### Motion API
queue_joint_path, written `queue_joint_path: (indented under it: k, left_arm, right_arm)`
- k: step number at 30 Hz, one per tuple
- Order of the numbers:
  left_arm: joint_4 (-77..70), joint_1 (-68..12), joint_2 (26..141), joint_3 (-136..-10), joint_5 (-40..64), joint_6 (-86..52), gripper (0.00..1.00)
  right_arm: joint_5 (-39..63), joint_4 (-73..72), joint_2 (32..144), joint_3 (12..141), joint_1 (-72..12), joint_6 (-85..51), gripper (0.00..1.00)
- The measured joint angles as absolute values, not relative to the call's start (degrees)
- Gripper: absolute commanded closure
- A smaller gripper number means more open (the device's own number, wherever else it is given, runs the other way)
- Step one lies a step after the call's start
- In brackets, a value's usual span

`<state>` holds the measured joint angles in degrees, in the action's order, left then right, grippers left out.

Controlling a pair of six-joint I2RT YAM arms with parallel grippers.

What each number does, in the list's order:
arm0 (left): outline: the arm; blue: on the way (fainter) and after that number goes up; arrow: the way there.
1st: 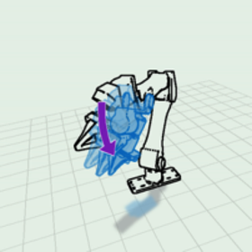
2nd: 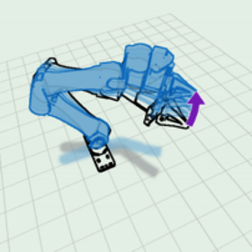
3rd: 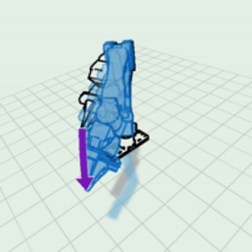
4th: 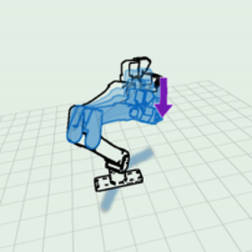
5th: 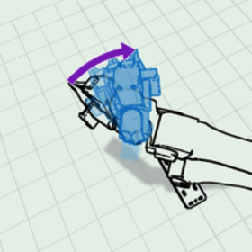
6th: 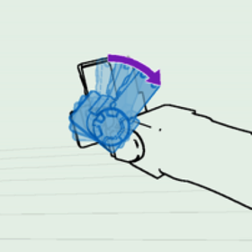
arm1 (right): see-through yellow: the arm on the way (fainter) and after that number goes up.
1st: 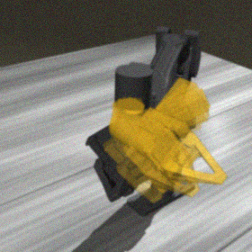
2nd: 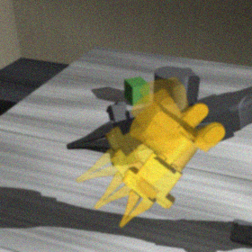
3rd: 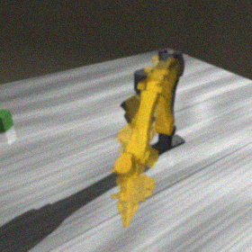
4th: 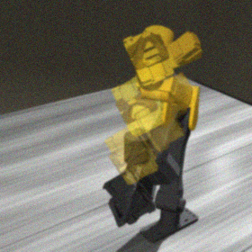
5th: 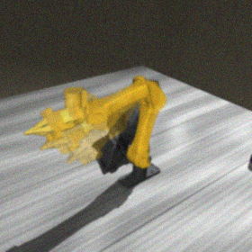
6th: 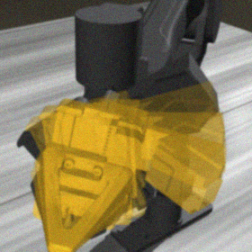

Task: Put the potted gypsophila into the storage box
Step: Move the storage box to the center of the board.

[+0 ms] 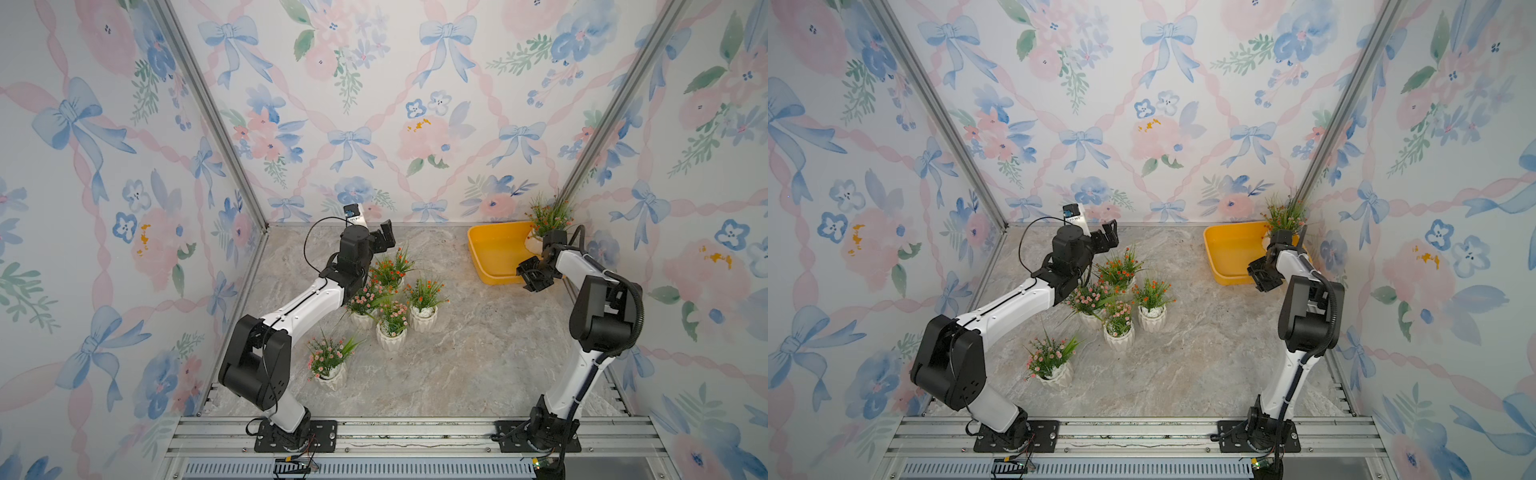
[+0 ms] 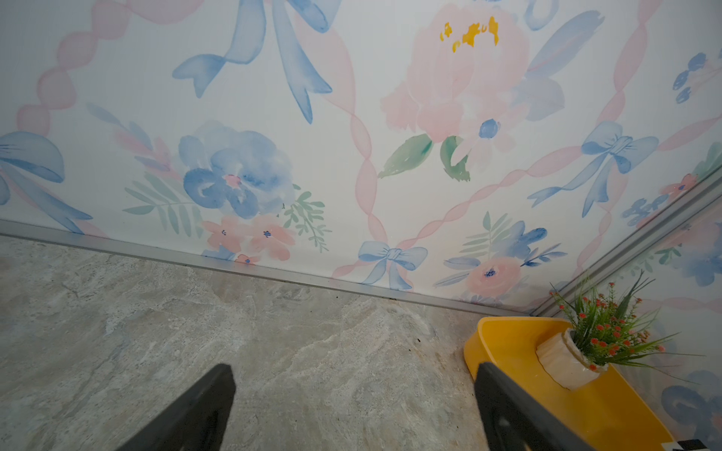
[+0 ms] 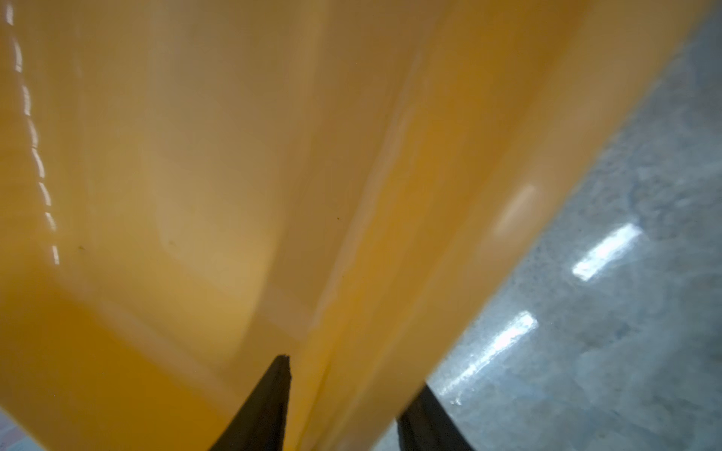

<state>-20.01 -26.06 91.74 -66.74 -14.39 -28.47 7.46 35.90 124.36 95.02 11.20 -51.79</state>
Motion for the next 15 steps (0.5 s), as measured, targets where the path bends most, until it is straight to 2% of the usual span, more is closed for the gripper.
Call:
queue_joint_path:
  k: [10,15]
  left_arm:
    - [-19.99,-25.04,91.74,-66.74,-13.54,-28.42,0.02]
    - [-19.99,-24.45,91.66,-66.61,-12.10,-27.99,0.02]
  right_arm:
    - [3.84,37.58,124.51,95.64,9.56,-54.78,0.97]
    - [2.94,38.41,123.85,94.76,7.11,-53.10,0.99]
